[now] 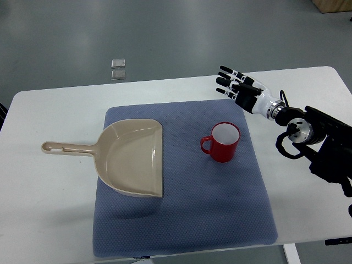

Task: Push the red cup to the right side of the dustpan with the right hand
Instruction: 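Lower the right hand toward the mat beside the red mug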

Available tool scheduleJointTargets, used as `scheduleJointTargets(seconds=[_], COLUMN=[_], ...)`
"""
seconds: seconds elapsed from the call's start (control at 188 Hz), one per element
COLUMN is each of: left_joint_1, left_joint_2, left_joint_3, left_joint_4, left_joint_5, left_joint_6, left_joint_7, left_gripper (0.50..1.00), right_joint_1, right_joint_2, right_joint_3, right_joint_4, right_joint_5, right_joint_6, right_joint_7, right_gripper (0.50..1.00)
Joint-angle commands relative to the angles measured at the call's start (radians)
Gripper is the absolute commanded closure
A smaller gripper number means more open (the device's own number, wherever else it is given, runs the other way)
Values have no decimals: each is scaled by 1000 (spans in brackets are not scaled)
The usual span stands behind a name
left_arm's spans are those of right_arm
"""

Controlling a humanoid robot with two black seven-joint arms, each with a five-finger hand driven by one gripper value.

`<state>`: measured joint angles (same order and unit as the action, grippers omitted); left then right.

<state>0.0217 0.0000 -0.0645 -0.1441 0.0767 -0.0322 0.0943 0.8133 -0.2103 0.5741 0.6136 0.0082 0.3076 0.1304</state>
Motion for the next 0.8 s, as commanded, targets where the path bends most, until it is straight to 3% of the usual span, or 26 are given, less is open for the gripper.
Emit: scheduleJointTargets(seconds=[0.0,0.425,0.691,0.797], left_joint_1=[1,1,0,0], left_joint_2=[0,0,0,0], left_joint_3=[0,-1,-3,-1], left_joint_4=[0,1,-2,0], left_joint_5=[0,0,0,0], left_joint_6=[0,0,0,0], left_joint_7=[-1,-1,-1,-1], left_gripper=[500,500,500,500], right_joint_1=[3,4,-6,-19], right_joint_2=[-1,-27,-112,-135], right_joint_3=[-2,-13,-17,-20], right_joint_4=[0,5,5,5], right_joint_5=[-4,-19,-120,-215], right_joint_6=[1,4,130,163], right_joint_7=[0,9,18,100], right_gripper=[566,566,566,566])
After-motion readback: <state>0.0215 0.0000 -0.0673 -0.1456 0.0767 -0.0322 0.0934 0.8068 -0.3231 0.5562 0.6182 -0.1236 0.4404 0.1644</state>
